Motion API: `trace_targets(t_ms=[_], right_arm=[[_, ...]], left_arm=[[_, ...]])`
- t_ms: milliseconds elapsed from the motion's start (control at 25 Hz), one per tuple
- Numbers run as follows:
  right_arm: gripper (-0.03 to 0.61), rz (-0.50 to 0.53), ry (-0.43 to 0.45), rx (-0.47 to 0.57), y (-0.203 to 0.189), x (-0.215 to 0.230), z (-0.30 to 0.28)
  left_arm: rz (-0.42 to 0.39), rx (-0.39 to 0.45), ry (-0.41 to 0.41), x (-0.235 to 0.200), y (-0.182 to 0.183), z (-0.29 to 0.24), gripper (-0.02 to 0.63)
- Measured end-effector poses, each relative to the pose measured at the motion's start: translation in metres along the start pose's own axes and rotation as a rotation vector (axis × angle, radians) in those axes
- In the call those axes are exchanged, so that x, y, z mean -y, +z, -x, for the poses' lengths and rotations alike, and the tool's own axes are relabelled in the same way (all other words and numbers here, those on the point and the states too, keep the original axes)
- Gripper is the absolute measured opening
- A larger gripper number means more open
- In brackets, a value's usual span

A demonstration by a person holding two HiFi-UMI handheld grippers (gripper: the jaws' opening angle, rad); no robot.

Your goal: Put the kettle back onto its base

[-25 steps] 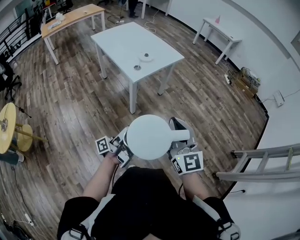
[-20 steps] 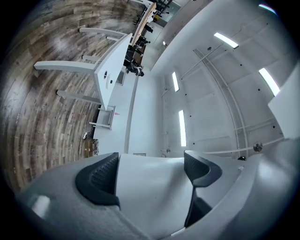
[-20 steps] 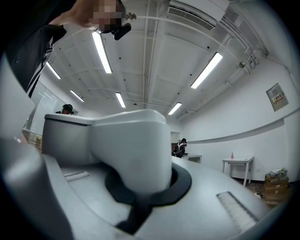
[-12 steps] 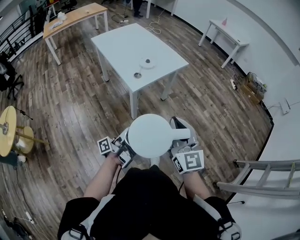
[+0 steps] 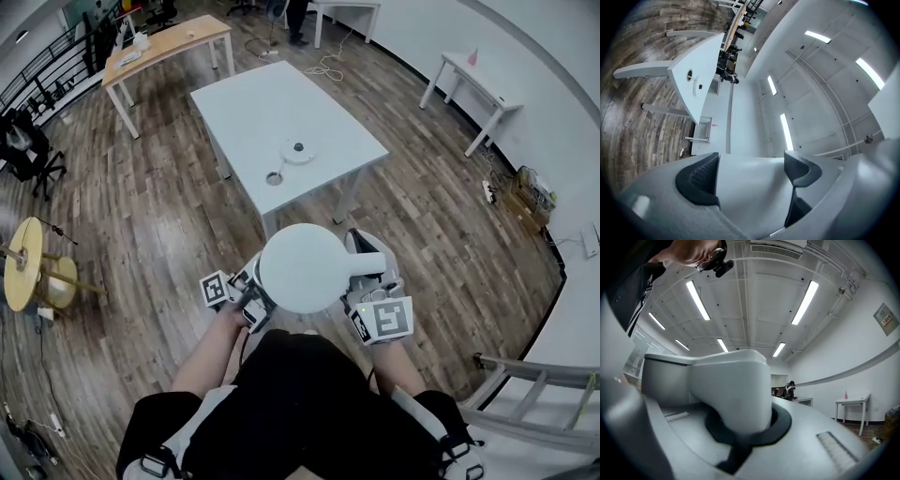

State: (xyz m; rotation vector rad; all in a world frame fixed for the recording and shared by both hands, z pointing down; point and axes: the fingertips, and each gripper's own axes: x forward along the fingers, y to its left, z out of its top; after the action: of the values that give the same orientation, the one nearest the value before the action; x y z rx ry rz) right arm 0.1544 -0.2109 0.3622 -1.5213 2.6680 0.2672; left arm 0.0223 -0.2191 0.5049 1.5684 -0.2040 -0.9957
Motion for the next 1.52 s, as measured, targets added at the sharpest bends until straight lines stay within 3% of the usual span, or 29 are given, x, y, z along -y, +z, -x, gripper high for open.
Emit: trace_targets(t_ms=[600,1200,1520], right_arm=[[0.005,-0.058,0.01,-0.002,-0.032,0.071,-0.015],[0.005,0.009,-0.028,-0.031,-0.053,0.126,-0.103],[0.005,-0.008,-0.038,-0.042,-0.067,0.141,-0.161]], left_arm=[[0.0,0.024,0.034,-0.044,0.003,-0.049,0.437],[0.036,-0.016,0.005,-0.09,0.079,-0.127,0.437],[0.041,-0.013,0.026,-0.101,0.132,-0.15,0.439]])
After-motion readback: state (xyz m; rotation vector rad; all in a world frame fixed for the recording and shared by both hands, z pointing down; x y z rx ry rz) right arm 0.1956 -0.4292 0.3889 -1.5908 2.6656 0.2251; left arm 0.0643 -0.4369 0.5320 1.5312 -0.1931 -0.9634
